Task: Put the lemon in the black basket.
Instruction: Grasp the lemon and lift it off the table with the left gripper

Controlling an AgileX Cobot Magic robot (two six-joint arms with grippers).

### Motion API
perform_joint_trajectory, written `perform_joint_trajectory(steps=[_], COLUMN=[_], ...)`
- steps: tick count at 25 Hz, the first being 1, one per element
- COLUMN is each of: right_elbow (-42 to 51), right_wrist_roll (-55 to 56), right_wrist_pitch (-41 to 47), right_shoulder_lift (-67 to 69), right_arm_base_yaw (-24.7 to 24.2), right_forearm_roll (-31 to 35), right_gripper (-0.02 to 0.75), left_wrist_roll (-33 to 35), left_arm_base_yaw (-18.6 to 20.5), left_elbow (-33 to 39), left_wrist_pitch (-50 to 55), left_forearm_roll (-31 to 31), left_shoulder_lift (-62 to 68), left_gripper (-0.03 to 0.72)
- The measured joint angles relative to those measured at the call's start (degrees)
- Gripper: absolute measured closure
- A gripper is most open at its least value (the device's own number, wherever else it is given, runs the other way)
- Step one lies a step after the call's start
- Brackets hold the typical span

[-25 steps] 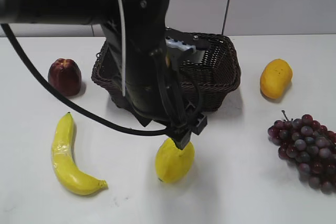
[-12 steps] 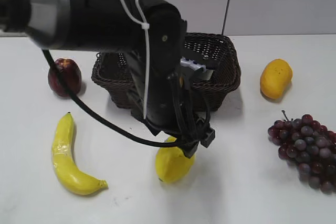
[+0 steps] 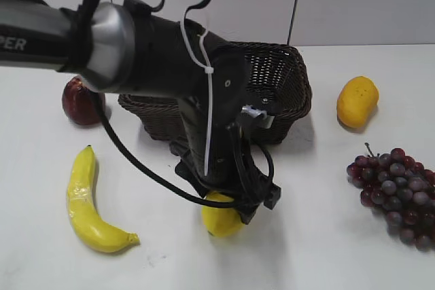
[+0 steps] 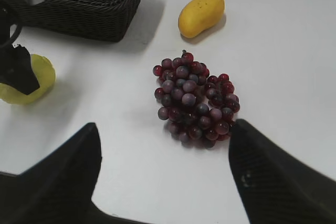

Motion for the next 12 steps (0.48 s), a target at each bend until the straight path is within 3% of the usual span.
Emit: perform_joint_trajectory(steps=[12], right_elbow=[0.0], right_wrist_roll=[0.0], right_wrist_pitch=[0.0], right_shoulder_lift=[0.0], right_arm_base_yaw=[0.0], right_forearm_roll=[0.0], right_gripper=[0.167], left_wrist_roll=[-0.2], left_arm_base_yaw=[0.0], left_elbow=[0.0], left_wrist_pitch=[-1.9], left_forearm_roll=[-1.1], left_shoulder_lift=[1.4], left_gripper=[0.138])
